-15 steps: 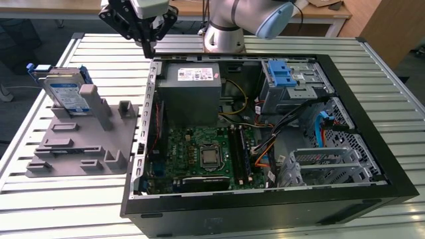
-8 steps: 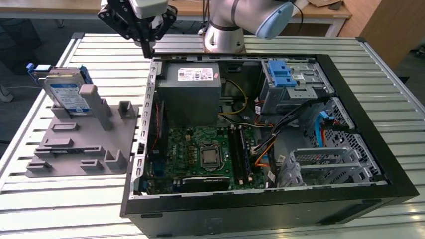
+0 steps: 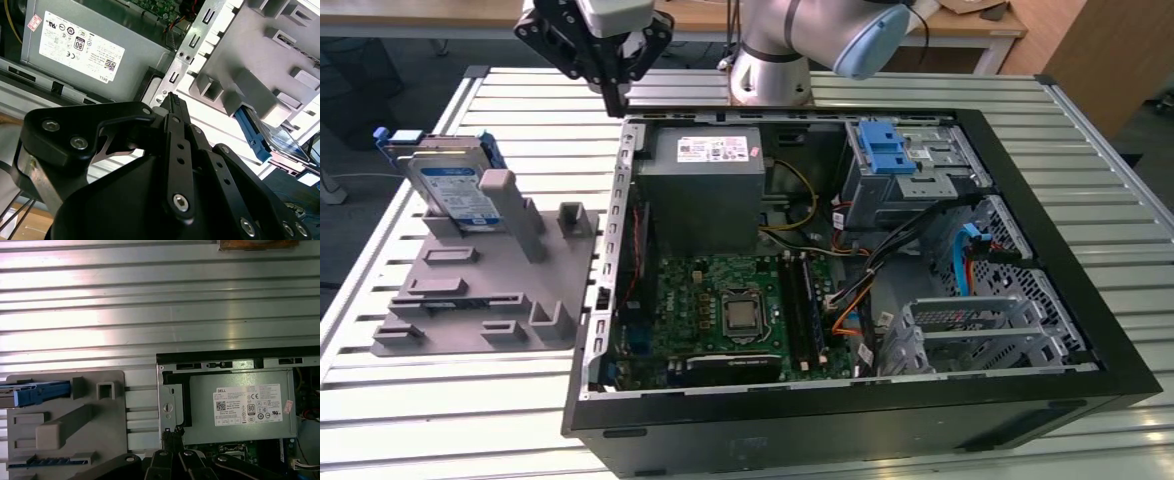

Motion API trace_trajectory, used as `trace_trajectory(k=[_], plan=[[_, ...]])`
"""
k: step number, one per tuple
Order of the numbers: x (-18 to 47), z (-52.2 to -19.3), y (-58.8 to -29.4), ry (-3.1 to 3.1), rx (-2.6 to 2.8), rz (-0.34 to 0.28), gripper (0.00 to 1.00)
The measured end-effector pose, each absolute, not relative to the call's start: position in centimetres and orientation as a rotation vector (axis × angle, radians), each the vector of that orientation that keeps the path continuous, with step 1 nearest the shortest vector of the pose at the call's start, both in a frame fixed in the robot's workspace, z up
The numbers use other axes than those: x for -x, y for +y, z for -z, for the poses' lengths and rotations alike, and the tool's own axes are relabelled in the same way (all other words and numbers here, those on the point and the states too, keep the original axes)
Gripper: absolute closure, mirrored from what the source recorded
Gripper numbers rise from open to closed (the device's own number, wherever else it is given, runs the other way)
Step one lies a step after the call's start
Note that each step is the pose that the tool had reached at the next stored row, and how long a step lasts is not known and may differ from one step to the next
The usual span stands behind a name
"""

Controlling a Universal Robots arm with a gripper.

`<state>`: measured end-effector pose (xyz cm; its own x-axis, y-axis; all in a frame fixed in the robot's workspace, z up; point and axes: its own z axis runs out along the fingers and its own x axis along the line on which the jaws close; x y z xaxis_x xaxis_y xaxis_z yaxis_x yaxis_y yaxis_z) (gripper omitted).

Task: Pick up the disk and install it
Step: 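Reach for the disk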

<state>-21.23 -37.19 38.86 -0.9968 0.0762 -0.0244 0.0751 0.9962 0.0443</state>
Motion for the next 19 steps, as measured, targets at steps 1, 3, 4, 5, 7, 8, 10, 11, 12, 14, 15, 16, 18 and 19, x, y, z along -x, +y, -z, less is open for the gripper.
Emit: trace_trajectory(k=[1, 3, 4, 5, 7, 8, 10, 11, 12, 14, 15, 16, 18, 19], plan=[[21.32, -38.86, -37.18, 3.113, -0.118, -0.068, 0.89], [21.36, -38.86, -37.19, 3.113, -0.118, -0.068, 0.89], [21.38, -38.86, -37.18, 3.113, -0.118, -0.068, 0.89], [21.4, -38.86, -37.18, 3.113, -0.118, -0.068, 0.89], [21.45, -38.86, -37.17, 3.113, -0.118, -0.068, 0.89], [21.48, -38.86, -37.16, 3.113, -0.118, -0.068, 0.89], [21.52, -38.86, -37.15, 3.113, -0.118, -0.068, 0.89], [21.54, -38.86, -37.15, 3.113, -0.118, -0.068, 0.89], [21.56, -38.86, -37.14, 3.113, -0.118, -0.068, 0.89], [21.61, -38.85, -37.14, 3.113, -0.118, -0.068, 0.89], [21.63, -38.85, -37.14, 3.113, -0.118, -0.068, 0.89], [21.66, -38.85, -37.13, 3.113, -0.118, -0.068, 0.89], [21.71, -38.85, -37.12, 3.113, -0.118, -0.068, 0.89], [21.75, -38.85, -37.12, 3.113, -0.118, -0.068, 0.89]])
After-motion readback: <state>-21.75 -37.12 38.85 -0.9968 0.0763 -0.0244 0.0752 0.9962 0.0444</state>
